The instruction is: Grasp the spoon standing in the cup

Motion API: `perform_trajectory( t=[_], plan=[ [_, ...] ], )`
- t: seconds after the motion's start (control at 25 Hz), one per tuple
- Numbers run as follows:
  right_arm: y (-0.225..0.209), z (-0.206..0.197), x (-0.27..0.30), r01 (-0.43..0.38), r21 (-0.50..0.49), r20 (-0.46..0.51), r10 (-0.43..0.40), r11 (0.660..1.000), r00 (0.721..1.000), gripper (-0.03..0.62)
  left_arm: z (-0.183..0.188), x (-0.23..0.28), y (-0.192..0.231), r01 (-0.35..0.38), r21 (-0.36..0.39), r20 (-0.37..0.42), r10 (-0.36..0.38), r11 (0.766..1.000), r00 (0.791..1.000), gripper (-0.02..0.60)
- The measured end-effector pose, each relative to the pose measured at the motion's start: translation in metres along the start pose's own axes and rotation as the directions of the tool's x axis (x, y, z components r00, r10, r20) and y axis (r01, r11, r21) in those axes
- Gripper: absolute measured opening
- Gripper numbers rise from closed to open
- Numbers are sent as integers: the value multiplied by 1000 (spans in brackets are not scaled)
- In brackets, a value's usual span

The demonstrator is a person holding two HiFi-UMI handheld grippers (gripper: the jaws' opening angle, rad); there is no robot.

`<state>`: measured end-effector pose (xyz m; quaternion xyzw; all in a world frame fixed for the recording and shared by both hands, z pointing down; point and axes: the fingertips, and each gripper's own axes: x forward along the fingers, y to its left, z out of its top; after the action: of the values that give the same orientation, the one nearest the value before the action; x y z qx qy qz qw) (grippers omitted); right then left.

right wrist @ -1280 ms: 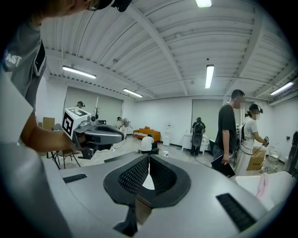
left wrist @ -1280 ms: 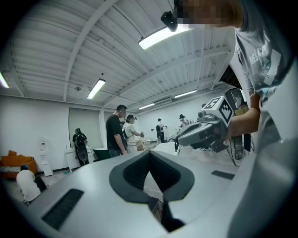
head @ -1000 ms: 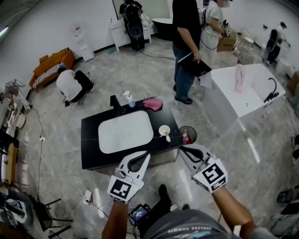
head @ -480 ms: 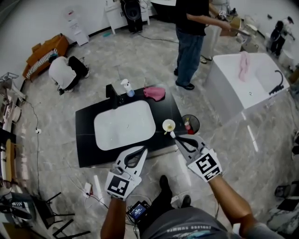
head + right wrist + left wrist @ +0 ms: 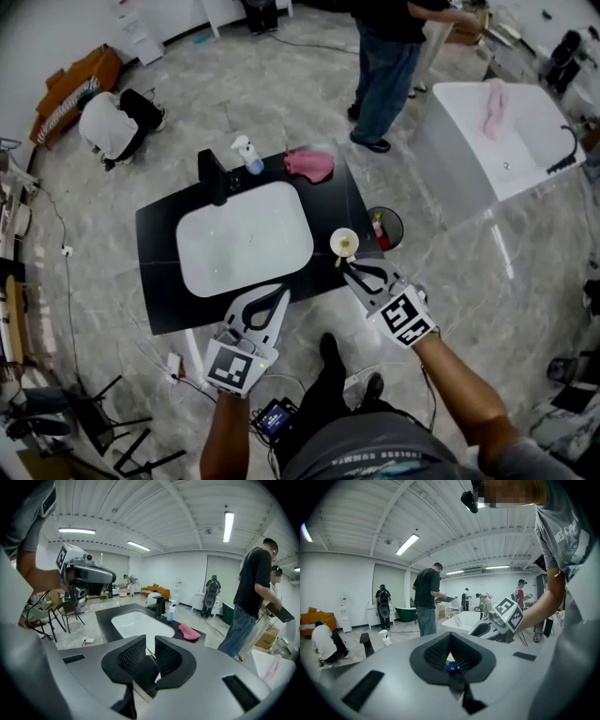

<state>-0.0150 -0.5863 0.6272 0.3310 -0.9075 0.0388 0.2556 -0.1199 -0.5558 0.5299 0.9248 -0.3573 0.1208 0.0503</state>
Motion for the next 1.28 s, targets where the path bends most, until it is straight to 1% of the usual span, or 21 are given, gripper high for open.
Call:
perform_trajectory(
  t=[0.04,0.24,0.48,0.72,0.84,0.92,0.96,1.16,1.28],
  plan=[
    [0,-6,5,-4,-1,-13,4,1000,1000,86,-3,1,3,1,-6,-4,-1,1000,1000,2],
    [0,-29,29,-19,-28,-71,17,999,997,114,-20,6,16,1,-33,-29,-2,999,1000,2],
    [-1,-48,53,-34,-110,-142,18,993,990,124,-35,10,29,-1,-63,-47,-2,998,999,2],
    [-3,-56,63,-40,-134,-167,17,990,986,124,-40,13,33,-3,-84,-54,-2,996,999,2],
    [-6,-55,63,-35,-152,-166,9,988,986,113,-41,13,32,-9,-94,-67,3,995,998,2],
    [-11,-53,62,-16,-172,-161,-12,985,987,71,-40,13,32,-11,-95,-68,5,995,998,2],
    [-12,-52,62,-5,-181,-161,-25,983,987,61,-39,12,32,-14,-95,-67,8,995,998,2],
    [-20,-47,56,54,-165,-143,-78,985,987,35,-34,4,30,-32,-87,-46,28,996,999,2],
    [-21,-41,49,76,-160,-128,-97,984,987,35,-31,-3,24,-41,-80,-31,38,996,999,2]
  ],
)
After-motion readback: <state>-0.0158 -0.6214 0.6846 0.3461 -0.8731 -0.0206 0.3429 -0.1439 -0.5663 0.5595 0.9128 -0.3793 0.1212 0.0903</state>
